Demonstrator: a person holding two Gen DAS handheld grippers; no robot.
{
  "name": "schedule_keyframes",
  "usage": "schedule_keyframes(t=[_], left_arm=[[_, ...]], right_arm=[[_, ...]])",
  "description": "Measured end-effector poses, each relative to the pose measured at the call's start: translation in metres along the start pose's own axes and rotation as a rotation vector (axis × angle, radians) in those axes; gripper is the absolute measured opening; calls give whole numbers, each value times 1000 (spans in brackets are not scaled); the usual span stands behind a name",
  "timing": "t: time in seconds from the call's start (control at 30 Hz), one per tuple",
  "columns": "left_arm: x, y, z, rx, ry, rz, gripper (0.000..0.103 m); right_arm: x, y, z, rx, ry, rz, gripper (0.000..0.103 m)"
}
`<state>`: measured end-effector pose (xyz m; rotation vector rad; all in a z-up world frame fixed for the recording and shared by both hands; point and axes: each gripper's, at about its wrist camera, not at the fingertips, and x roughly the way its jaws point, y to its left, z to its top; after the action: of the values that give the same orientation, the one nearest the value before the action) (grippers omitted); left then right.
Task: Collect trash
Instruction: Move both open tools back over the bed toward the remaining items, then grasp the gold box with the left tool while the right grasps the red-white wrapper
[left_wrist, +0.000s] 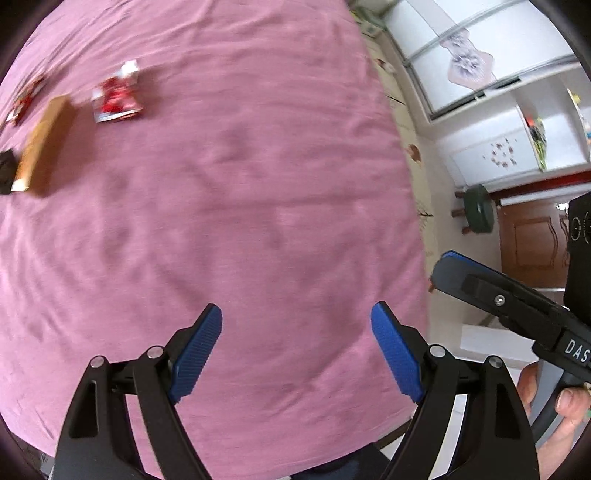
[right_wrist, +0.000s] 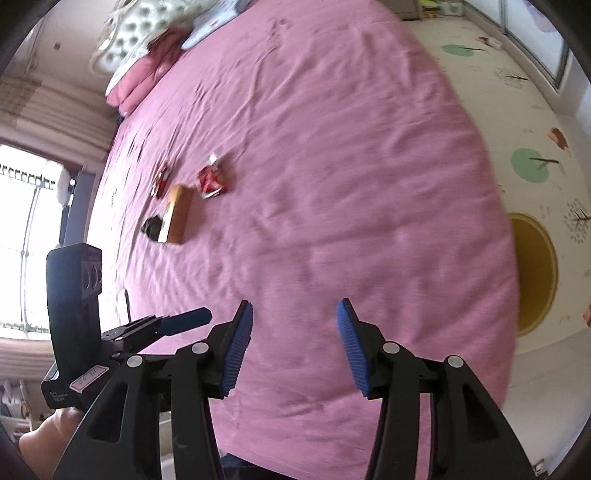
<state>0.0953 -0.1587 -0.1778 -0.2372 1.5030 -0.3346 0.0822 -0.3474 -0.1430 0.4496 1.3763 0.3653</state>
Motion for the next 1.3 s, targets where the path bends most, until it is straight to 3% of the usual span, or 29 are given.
schedule_keyframes(t=[0.3, 0.6, 0.97, 1.3], left_arm=[[-37, 90, 9, -91, -44, 29, 82], [-56, 153, 43, -138, -88, 87, 83], [-45, 212, 94, -220, -86, 130, 84], [-19, 249, 129, -274, -57, 158, 84]], right_arm=[[51, 69, 13, -45, 35, 13, 49], [95, 117, 56, -81, 71, 20, 53], [152, 136, 121, -121, 133, 2, 58], [209, 144, 159, -148, 189, -24, 65]])
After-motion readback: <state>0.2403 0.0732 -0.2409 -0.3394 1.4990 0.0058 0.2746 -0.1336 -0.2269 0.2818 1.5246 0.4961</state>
